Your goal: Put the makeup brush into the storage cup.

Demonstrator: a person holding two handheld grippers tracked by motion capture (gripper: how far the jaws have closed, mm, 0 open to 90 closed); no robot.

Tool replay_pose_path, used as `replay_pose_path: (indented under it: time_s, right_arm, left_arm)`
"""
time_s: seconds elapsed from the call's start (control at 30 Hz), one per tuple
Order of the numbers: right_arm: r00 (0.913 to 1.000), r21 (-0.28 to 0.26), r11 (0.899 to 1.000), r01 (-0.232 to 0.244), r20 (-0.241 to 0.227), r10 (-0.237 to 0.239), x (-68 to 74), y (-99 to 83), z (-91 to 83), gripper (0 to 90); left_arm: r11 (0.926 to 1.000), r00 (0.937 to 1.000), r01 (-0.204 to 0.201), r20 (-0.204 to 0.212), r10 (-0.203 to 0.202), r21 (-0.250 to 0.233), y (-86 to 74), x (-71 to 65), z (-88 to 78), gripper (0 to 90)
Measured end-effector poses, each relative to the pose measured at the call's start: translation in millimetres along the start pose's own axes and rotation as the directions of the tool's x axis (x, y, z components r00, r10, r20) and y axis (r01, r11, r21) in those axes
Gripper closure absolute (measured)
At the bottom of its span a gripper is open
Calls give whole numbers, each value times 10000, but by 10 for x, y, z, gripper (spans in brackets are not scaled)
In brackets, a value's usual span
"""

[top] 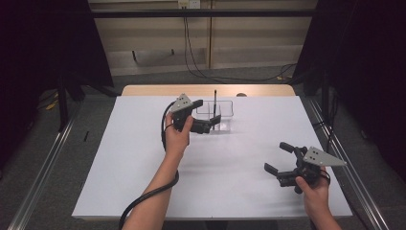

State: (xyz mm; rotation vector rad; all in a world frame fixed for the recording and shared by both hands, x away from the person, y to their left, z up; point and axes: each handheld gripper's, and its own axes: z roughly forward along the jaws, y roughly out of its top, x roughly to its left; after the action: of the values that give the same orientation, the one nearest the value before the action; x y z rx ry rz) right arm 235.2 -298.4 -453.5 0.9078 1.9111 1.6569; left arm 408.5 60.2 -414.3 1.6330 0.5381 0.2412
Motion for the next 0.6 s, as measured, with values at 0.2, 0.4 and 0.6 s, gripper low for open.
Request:
replay_pose_path:
  time_s: [0.2,0.4,0.6]
  right_arm:
    - [10000,1,10000,-1,11,1,0,1,-3,7]
    - [10000,31,10000,0,5,0,4,0,1,7]
    - [10000,13,10000,-5,-3,5,4,-2,2,7]
  left_arm:
    - [10000,9999,-49,124,49,1,-42,-12,-75,1]
    - [10000,9998,-85,205,86,-30,-81,-7,-156,1]
    - [9999,9997,-138,207,139,-36,-109,-7,-233,1]
